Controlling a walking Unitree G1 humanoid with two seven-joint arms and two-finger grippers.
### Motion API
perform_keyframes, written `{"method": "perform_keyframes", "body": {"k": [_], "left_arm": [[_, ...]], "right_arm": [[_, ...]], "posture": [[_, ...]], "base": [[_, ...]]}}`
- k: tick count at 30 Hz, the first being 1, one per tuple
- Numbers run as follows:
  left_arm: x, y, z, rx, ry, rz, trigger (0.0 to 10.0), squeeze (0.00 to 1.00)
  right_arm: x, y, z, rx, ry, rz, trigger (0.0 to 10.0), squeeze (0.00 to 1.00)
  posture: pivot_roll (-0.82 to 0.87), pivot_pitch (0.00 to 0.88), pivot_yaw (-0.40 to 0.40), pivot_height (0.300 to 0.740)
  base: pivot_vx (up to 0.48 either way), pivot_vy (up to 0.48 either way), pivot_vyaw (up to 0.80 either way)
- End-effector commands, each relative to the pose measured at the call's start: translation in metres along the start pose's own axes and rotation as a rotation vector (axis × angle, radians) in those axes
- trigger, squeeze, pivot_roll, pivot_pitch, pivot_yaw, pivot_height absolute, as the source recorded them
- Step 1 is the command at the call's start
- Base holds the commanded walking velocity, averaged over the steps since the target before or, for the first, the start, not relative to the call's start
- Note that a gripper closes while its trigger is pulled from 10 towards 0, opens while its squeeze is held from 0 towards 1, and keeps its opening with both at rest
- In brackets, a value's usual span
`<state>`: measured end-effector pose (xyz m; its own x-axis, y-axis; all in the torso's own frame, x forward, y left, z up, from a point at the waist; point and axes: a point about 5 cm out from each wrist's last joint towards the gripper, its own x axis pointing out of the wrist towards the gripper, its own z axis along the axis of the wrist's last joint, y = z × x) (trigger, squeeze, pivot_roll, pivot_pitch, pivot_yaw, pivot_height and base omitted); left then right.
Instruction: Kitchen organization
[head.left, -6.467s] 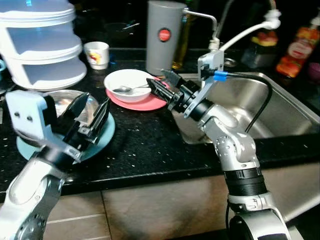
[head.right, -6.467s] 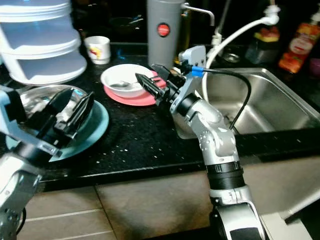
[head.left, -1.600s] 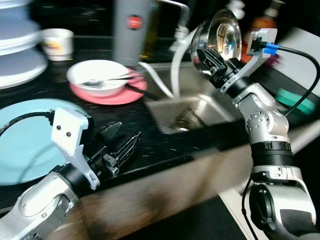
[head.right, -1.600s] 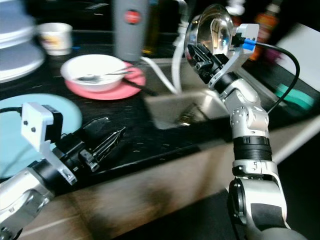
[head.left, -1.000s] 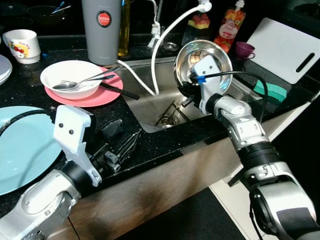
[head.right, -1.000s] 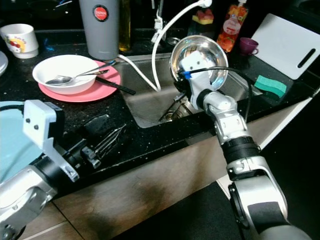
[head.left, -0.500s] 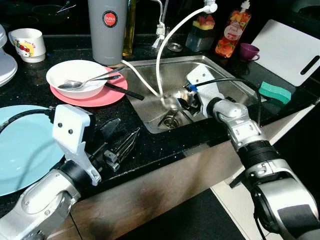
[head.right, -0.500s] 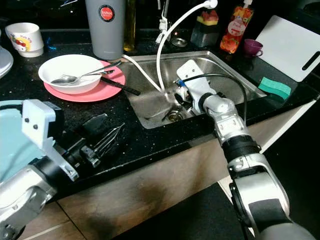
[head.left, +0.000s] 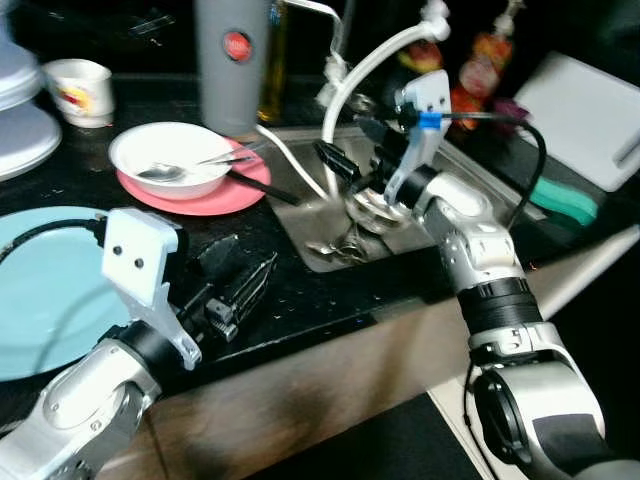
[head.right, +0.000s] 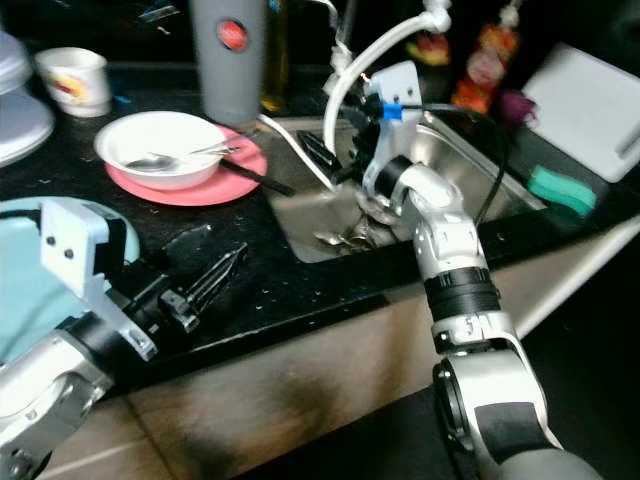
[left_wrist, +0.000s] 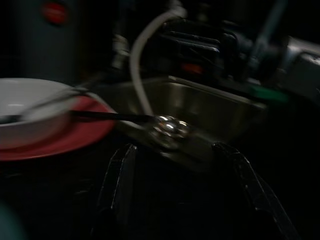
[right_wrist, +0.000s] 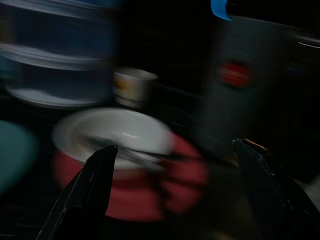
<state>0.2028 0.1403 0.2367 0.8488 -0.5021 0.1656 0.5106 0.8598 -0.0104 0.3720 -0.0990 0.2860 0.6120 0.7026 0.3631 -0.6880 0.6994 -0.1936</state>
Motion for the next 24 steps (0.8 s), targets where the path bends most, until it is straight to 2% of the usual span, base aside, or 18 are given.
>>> {"method": "perform_keyframes", "body": {"k": [1, 8, 19, 24], "left_arm": [[-0.001, 0.003, -0.002, 0.001, -0.002, 0.034, 10.0, 0.0], [-0.006, 0.009, 0.003, 0.012, -0.026, 0.095, 10.0, 0.0], [-0.014, 0.02, 0.012, 0.033, -0.075, 0.203, 10.0, 0.0], [-0.017, 0.022, 0.012, 0.024, -0.081, 0.235, 10.0, 0.0]], "right_arm": [[-0.001, 0.006, -0.001, 0.009, -0.001, 0.051, 10.0, 0.0], [-0.001, 0.017, -0.004, 0.013, 0.007, 0.129, 10.0, 0.0], [-0.002, 0.026, -0.009, -0.007, 0.019, 0.197, 10.0, 0.0], [-0.006, 0.034, -0.011, -0.008, 0.013, 0.279, 10.0, 0.0]], "posture": [[0.24, 0.0, -0.143, 0.74], [0.25, 0.0, -0.145, 0.74], [0.27, 0.0, -0.149, 0.74], [0.28, 0.0, -0.151, 0.74]], "base": [[0.0, 0.0, 0.76], [0.0, 0.0, 0.76], [0.0, 0.0, 0.76], [0.0, 0.0, 0.76]]}}
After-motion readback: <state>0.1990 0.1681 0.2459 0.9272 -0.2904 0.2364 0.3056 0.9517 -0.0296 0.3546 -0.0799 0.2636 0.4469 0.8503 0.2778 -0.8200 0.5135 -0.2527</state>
